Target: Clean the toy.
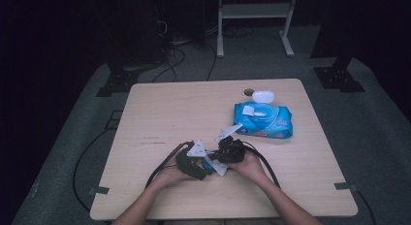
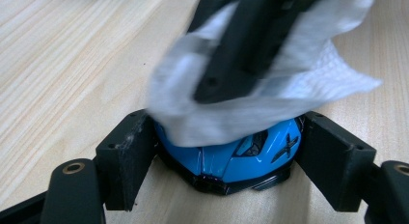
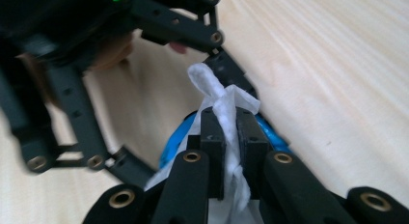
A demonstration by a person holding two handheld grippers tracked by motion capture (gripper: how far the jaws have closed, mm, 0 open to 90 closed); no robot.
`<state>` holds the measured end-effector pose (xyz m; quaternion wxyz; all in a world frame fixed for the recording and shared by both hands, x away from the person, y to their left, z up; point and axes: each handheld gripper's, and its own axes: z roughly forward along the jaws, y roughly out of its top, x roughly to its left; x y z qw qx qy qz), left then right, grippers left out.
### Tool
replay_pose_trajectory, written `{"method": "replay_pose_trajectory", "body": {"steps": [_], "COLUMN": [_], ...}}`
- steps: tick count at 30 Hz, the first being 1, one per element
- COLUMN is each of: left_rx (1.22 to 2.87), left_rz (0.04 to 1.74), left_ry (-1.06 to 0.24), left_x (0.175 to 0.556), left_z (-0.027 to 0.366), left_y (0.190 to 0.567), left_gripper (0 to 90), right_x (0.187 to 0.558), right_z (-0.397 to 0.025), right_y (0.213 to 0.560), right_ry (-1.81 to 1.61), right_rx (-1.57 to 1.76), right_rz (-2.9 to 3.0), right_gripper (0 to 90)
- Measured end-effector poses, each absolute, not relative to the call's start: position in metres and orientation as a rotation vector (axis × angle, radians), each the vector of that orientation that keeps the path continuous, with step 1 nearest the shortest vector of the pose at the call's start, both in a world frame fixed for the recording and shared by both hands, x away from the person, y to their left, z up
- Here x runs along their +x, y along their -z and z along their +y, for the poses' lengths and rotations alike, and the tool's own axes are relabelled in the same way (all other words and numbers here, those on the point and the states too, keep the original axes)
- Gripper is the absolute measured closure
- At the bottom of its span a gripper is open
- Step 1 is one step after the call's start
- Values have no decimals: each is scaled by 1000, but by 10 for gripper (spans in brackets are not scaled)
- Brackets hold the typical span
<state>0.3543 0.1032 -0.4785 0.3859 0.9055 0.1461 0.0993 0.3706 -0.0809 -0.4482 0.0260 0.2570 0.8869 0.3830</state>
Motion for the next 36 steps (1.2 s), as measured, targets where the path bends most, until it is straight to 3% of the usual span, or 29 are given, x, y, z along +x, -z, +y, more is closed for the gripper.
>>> {"method": "replay_pose_trajectory", "body": {"steps": [7, 14, 25, 32, 36], "left_rx": [2309, 2310, 2312, 2310, 2305], "left_rz": [362, 363, 365, 365, 364], "left_ry": [-254, -255, -252, -259, -255], "left_x": [355, 355, 355, 355, 355], "left_z": [103, 103, 103, 102, 102], "left_y": [478, 478, 478, 478, 479], "left_gripper": [241, 241, 241, 247, 248], "right_x": [383, 378, 376, 384, 383], "right_z": [-104, -101, -159, -147, -164], "right_y": [444, 446, 445, 445, 444], "right_ry": [-1164, -1182, -1148, -1133, -1113], "right_rx": [878, 858, 998, 964, 986], "right_rz": [2675, 2672, 2621, 2614, 2596], "right_gripper": [836, 835, 836, 837, 837]}}
